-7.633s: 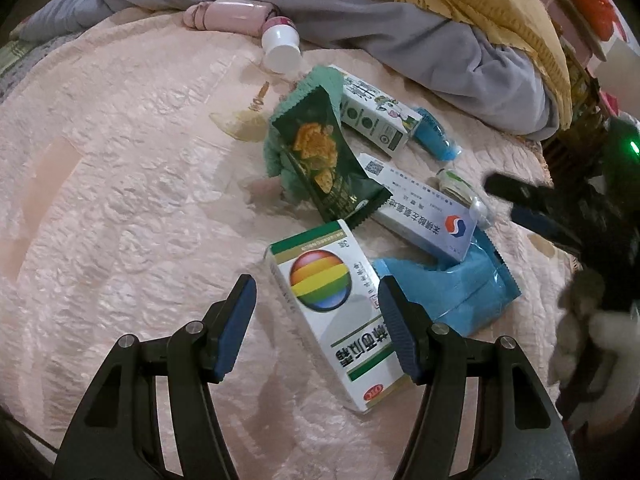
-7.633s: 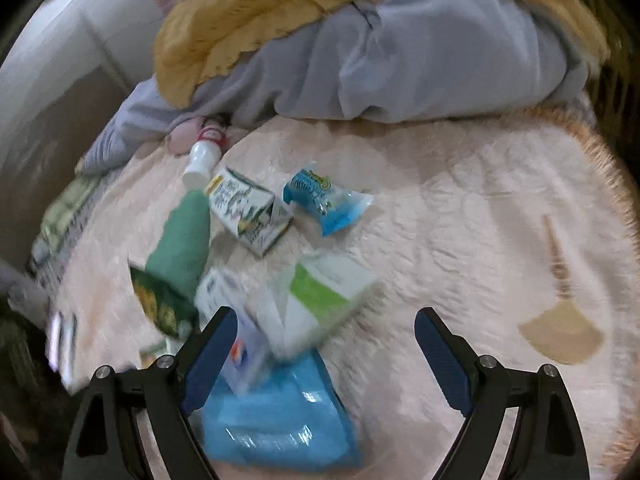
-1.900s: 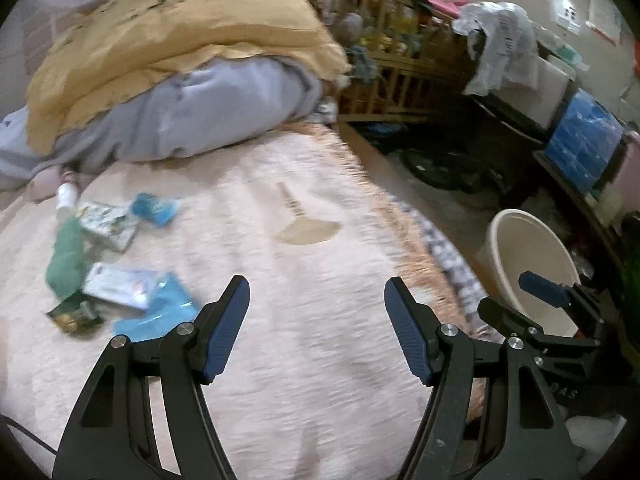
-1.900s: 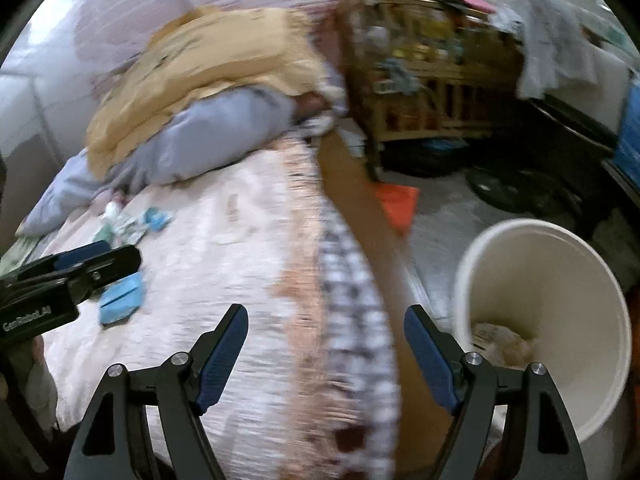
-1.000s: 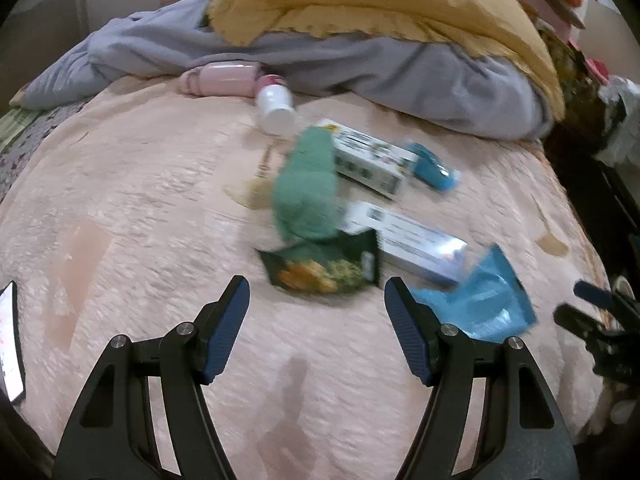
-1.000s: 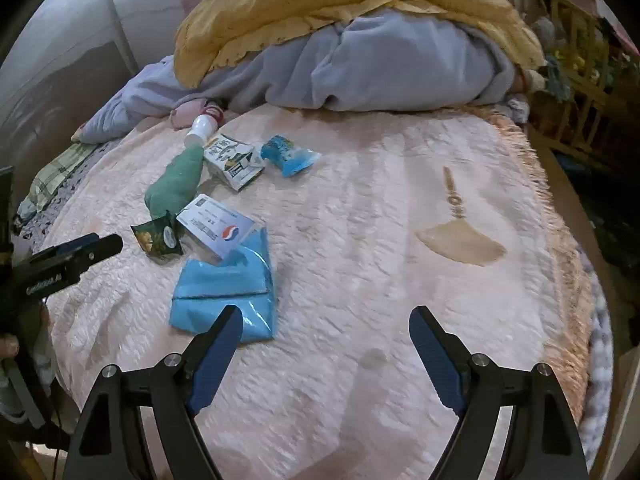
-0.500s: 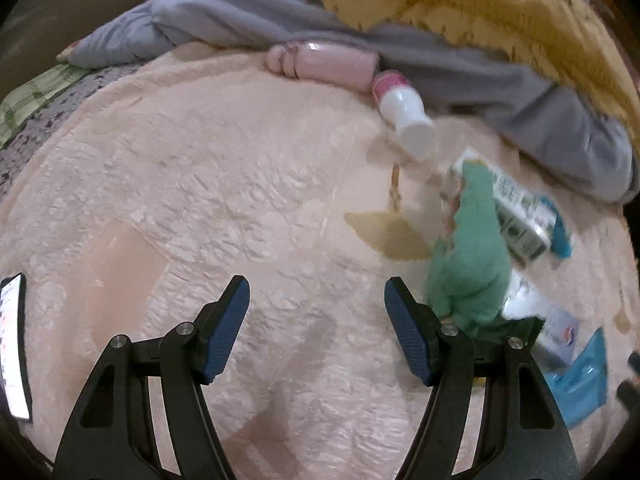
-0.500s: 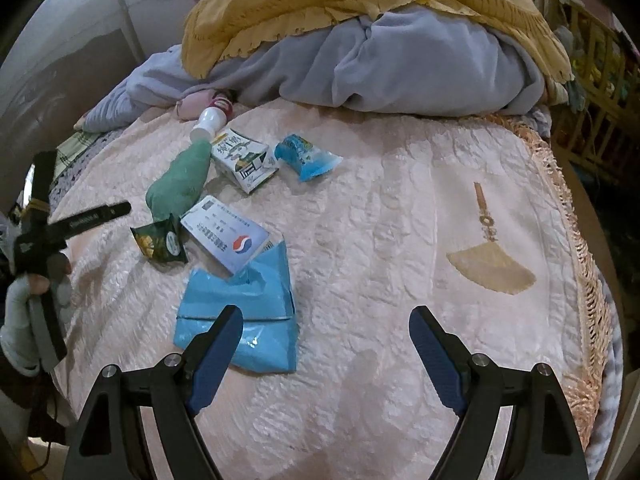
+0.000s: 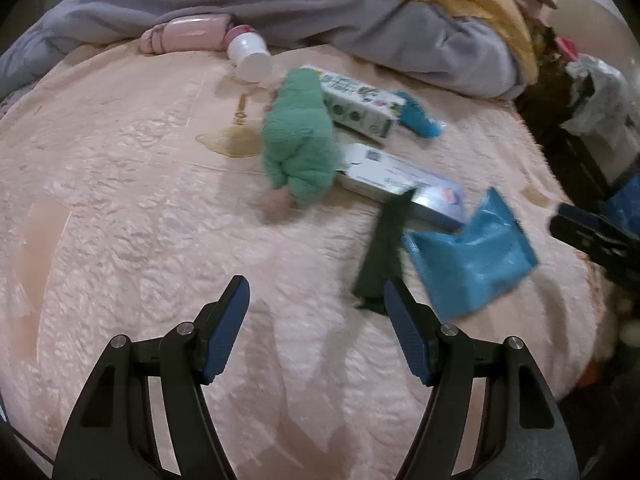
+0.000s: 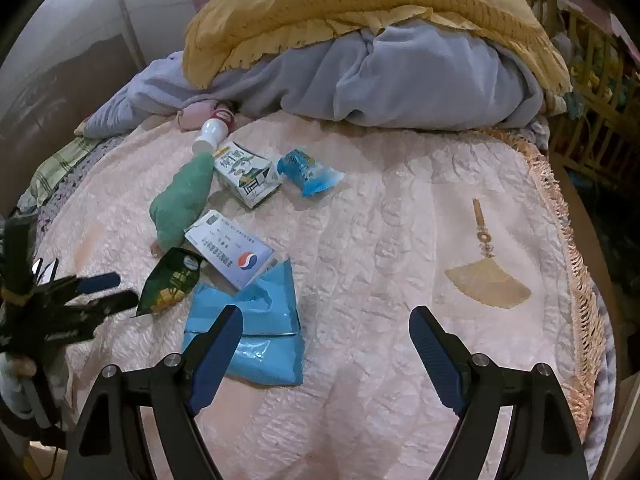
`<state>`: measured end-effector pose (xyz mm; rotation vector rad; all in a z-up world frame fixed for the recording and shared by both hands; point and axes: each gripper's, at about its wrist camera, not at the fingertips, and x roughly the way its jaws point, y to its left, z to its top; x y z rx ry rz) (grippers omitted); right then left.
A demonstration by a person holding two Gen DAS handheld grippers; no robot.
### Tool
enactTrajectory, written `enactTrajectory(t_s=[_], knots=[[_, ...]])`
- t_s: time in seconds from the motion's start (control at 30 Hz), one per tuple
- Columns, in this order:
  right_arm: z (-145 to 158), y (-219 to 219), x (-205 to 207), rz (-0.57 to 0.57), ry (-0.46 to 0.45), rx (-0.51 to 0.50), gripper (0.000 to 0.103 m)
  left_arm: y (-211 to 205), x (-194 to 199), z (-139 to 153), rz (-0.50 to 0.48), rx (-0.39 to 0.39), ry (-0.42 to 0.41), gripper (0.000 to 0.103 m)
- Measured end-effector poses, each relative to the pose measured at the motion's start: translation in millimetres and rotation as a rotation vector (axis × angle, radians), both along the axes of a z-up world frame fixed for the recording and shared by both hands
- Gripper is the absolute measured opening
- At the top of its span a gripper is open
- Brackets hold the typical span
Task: Collect trash
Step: 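Grasp the blue milk sachet with the right tool while the left tool grasps the dark green wrapper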
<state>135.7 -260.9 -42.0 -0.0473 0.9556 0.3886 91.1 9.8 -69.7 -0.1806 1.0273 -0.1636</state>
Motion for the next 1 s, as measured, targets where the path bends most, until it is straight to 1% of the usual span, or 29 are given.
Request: enactTrajectory(t_s=[0.17, 0.3, 0.47, 0.53, 0.63, 0.67, 0.73, 0.77, 0.8, 0.83, 0.87, 0.97, 1.0], knots=[[0.6, 0.5, 8.4, -0.001, 0.001, 0.019, 0.083, 1.4, -6.8, 14.7, -0.02, -0.047, -0.04, 0.069], [0.9, 8.6, 24.1, 0.011, -0.019, 0.025, 0.083, -6.3, -0.9, 15.4, -0.042, -0.075, -0.041, 0.069], [-5.6, 31.2, 63.0, 0.053, -0.024, 0.003, 0.083, -29.7, 15.3, 3.1, -0.075, -0.05, -0.018, 0.069], [-9.6, 43.4, 81.2, 0.074, -0.03, -0.016, 0.083, -34.6, 21.2, -2.1, -0.056, -0.024, -0.005, 0.069], [-16.7, 61.1, 108.9, 0.096, -0.046, -0.066, 0.083, -36.4, 30.0, -11.1, -0.035, -0.042, 0.031, 0.069], [-19.7, 66.3, 118.2, 0.101, -0.049, -0.081, 0.083, -36.1, 32.1, -14.2, -0.036, -0.05, 0.044, 0.067], [-27.2, 76.4, 135.5, 0.11, -0.052, -0.11, 0.083, -36.3, 35.0, -17.2, -0.036, -0.049, 0.052, 0.057], [-31.9, 81.6, 143.5, 0.116, -0.051, -0.129, 0.083, -36.0, 36.4, -18.3, -0.033, -0.039, 0.055, 0.048], [-37.3, 87.0, 151.2, 0.124, -0.049, -0.148, 0.081, -35.9, 36.9, -18.9, -0.029, -0.034, 0.058, 0.039], [-41.0, 90.6, 156.3, 0.131, -0.049, -0.159, 0.07, -34.8, 37.5, -20.1, -0.022, -0.034, 0.061, 0.035], [-44.8, 94.4, 161.1, 0.138, -0.048, -0.168, 0.055, -33.9, 37.9, -21.6, -0.017, -0.041, 0.066, 0.028], [-55.4, 99.4, 169.2, 0.149, -0.039, -0.179, 0.032, -35.1, 35.9, -25.3, -0.012, -0.059, 0.062, 0.018], [-55.2, 99.0, 166.6, 0.152, -0.044, -0.172, 0.03, -35.4, 34.1, -24.6, -0.007, -0.057, 0.052, 0.015]])
